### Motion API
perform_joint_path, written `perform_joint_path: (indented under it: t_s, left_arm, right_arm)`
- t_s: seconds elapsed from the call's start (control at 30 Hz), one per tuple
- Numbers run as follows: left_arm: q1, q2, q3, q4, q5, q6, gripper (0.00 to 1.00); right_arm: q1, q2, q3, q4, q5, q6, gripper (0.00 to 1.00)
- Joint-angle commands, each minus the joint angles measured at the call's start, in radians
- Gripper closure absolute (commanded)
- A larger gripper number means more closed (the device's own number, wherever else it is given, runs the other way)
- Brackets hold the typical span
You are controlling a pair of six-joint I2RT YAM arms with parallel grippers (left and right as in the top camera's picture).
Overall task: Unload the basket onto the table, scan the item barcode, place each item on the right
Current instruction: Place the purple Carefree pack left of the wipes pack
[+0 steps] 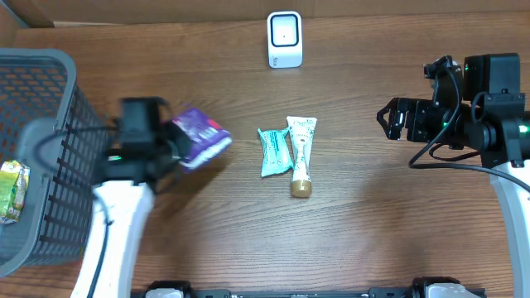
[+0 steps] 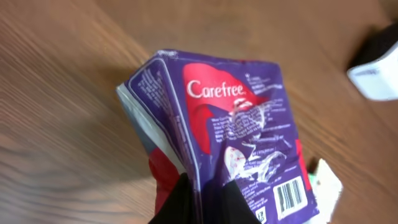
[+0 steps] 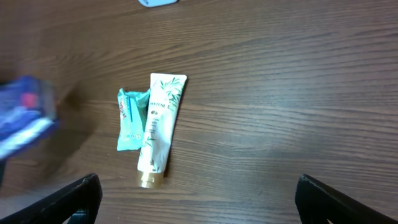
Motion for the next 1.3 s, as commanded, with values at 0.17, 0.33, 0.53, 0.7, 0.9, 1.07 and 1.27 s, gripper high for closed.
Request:
perform_joint_path:
  t_s: [0.17, 0.33, 0.53, 0.7, 0.9, 1.07, 1.27]
  left_arm:
    - [-0.198, 0.251, -0.108, 0.163, -0.122, -0.66, 0.96]
    - [-0.207, 0.338, -0.098, 0.186, -0.084, -0.656, 0.96]
    - [-0.213, 0.314, 0.022, 0.187, 0.021, -0.319, 0.55]
    - [-0.216, 0.31, 0.169, 0.079, 0.091, -0.08, 0.13]
    - [-0.214, 0.294, 0.47, -0.188, -0.028, 0.156, 0.09]
    - [-0.153, 0.278, 0.755, -0.433, -0.23, 0.296, 0.0]
    - [0.128, 0.219, 1.011, -0.586, -0.231, 0.435, 0.01]
  right_arm:
    - [-0.004, -0.001, 0.027, 0.0, -0.005, -0.001, 0.0]
    - [-0.004, -0.001, 0.027, -0.006, -0.004, -0.001, 0.0]
    - [-0.004, -0.001, 0.027, -0.002, -0.004, -0.001, 0.0]
    - [-0.004, -0.001, 0.027, 0.001, -0.004, -0.001, 0.0]
    - [-0.004, -0.001, 0.027, 0.004, -0.004, -0.001, 0.0]
    - [-0.004, -0.001, 0.027, 0.005, -0.004, -0.001, 0.0]
    - [-0.004, -0.001, 0.027, 0.018, -0.004, -0.001, 0.0]
